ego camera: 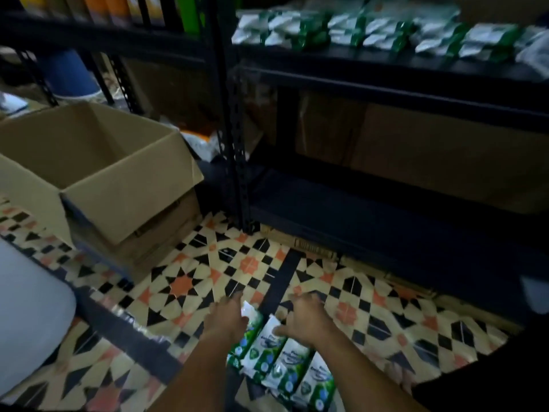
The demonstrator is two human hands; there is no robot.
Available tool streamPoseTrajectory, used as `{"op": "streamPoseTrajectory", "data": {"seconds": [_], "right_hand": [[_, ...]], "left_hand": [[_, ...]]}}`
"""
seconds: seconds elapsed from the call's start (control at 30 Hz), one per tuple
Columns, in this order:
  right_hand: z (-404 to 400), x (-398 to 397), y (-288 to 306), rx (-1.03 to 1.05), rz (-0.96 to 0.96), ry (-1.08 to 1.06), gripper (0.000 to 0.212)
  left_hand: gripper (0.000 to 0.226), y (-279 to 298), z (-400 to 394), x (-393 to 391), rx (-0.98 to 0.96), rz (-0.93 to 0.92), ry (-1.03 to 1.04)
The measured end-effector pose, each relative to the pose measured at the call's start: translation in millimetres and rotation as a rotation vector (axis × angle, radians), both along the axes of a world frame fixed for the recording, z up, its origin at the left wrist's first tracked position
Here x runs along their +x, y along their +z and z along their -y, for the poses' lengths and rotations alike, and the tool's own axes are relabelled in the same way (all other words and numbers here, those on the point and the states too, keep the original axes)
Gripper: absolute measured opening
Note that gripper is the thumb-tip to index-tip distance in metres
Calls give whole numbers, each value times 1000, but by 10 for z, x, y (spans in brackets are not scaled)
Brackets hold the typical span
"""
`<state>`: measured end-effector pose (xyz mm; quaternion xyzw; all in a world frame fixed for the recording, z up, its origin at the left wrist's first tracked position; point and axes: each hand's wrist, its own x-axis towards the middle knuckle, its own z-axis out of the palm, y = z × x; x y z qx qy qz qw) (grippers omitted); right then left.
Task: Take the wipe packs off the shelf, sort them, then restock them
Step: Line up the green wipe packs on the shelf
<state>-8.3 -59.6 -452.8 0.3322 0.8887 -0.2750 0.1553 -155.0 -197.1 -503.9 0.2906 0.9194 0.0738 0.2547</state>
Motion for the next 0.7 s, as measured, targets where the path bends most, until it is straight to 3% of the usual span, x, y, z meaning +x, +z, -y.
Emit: {"op": "streamPoseTrajectory", "data": {"seconds": [0.07,0.17,0.27,0.37,0.47,0.67,0.7], "right_hand": [[107,21,-189,-13,103,77,99],[232,-26,-444,-120,202,61,123],[309,-95,-646,-124,222,58,133],[359,-141,-740,-45,196,85,130],[419,-171,-745,-10,175,54,126],[493,-275,-662,63,119,63,113],[496,-284,-650,60,118,66,114]], "left_hand": [[79,-81,86,-16,-21,109,37],[69,-169,66,6,64,334,110],[60,-152,42,61,154,499,121],[45,-178,79,46,115,530,189],[63,-259,132,-2,-15,540,167],[77,-390,119,-44,155,580,343],[69,-421,142,-41,173,606,359]]}}
